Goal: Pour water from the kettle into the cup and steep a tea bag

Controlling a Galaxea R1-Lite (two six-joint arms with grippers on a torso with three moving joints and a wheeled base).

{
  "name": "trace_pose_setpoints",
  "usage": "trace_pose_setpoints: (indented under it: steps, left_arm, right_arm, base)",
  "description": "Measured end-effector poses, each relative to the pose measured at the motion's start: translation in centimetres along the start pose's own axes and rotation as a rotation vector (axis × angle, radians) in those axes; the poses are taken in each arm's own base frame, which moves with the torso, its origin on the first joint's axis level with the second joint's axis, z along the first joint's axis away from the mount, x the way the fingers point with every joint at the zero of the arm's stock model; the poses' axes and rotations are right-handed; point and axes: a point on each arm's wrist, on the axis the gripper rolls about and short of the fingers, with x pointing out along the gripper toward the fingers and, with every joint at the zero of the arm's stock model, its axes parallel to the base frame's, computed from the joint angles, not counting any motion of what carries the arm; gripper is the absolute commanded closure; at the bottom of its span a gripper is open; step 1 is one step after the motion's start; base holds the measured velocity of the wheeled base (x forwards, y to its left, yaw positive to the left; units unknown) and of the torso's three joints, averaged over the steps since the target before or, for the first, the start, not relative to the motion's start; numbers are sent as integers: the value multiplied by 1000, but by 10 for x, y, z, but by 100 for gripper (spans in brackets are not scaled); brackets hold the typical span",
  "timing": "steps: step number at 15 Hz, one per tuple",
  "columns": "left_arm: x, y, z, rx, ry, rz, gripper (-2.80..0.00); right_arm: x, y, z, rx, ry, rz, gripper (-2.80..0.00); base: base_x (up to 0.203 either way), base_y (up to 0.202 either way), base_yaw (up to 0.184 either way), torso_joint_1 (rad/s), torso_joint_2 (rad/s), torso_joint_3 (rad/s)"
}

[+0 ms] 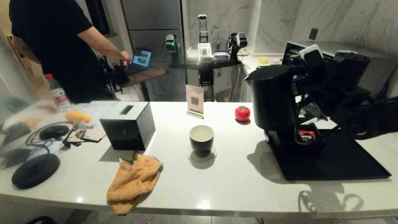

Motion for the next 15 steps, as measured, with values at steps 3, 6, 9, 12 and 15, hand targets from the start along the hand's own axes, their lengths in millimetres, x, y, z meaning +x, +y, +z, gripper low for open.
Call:
trace_pose_setpoints:
  steps: [3,6,9,12,15]
  left_arm:
    - [0,0,0,0,0,0,0]
    - [0,0,0,0,0,0,0]
    - [0,0,0,0,0,0,0]
    - [0,0,0,0,0,0,0]
    - [0,0,0,0,0,0,0]
  right_arm:
    - [-1,-23,-7,24,22,-54,0]
    - [1,-48,-13,49,37,-121,0]
    - [4,-73,-22,75,54,-193,0]
    - [4,-99,-33,98,70,-269,0]
    - [4,-123,-46,141,93,-341,0]
  base:
    - [0,0,0,0,0,0]
    - [0,0,0,0,0,0]
    - [0,0,0,0,0,0]
    - [0,0,0,0,0,0]
    - [0,0,0,0,0,0]
